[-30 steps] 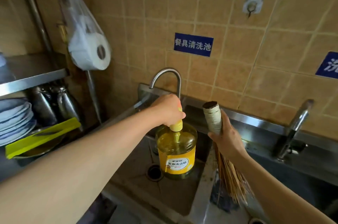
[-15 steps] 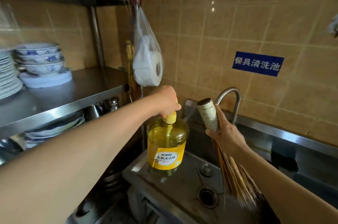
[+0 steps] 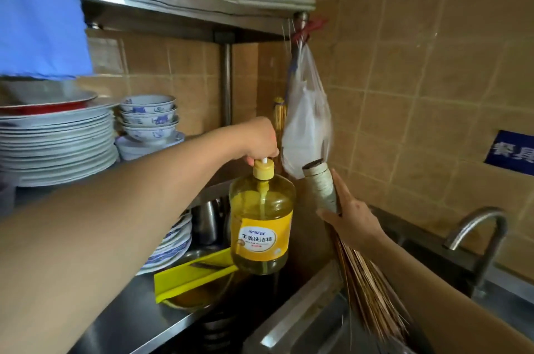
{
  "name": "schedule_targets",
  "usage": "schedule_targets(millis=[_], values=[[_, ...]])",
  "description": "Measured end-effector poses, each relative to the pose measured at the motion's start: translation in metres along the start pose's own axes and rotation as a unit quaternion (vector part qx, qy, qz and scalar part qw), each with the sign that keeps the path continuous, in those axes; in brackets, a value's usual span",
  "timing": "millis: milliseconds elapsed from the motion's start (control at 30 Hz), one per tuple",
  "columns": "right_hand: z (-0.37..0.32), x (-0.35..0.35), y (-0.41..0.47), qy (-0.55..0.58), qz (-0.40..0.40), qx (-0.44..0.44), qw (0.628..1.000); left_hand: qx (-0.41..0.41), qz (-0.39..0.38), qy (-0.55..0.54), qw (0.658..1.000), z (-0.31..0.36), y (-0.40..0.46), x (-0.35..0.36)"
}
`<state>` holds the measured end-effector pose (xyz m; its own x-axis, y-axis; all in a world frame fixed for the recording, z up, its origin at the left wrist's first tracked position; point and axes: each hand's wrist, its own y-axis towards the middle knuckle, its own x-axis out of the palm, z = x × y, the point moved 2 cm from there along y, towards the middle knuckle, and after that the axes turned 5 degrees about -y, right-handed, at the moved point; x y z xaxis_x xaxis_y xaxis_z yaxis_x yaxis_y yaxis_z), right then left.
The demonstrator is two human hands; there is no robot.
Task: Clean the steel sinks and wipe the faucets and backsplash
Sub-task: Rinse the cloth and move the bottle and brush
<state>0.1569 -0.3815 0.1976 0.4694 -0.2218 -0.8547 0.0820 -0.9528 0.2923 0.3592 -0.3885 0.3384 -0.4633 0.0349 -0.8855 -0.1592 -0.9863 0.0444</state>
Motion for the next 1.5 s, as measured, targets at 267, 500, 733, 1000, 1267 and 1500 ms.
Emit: schedule_targets(millis=[267,500,733,1000,1267,1500], values=[[-0.024,0.020,0.091,0.022,-0.017,-0.060,0.998,-0.036,0.036,0.035,0.998,-0.029,0.070,-0.049],[-0.020,0.039,0.143,0.037,-0.017,-0.052,0.998,-0.033,0.077,0.015,0.996,-0.052,0.138,-0.082],[-0.024,0.051,0.180,0.033,-0.003,-0.028,0.999,0.018,0.084,-0.014,0.996,-0.062,0.201,-0.110],[-0.046,0.057,0.212,0.008,0.014,-0.004,1.000,0.056,0.086,-0.013,0.995,-0.077,0.269,-0.128],[-0.051,0.067,0.225,-0.004,0.022,0.018,1.000,0.068,0.069,-0.015,0.995,-0.098,0.315,-0.125],[-0.054,0.073,0.224,-0.010,0.023,0.038,0.999,0.072,0.054,-0.021,0.996,-0.113,0.334,-0.120]])
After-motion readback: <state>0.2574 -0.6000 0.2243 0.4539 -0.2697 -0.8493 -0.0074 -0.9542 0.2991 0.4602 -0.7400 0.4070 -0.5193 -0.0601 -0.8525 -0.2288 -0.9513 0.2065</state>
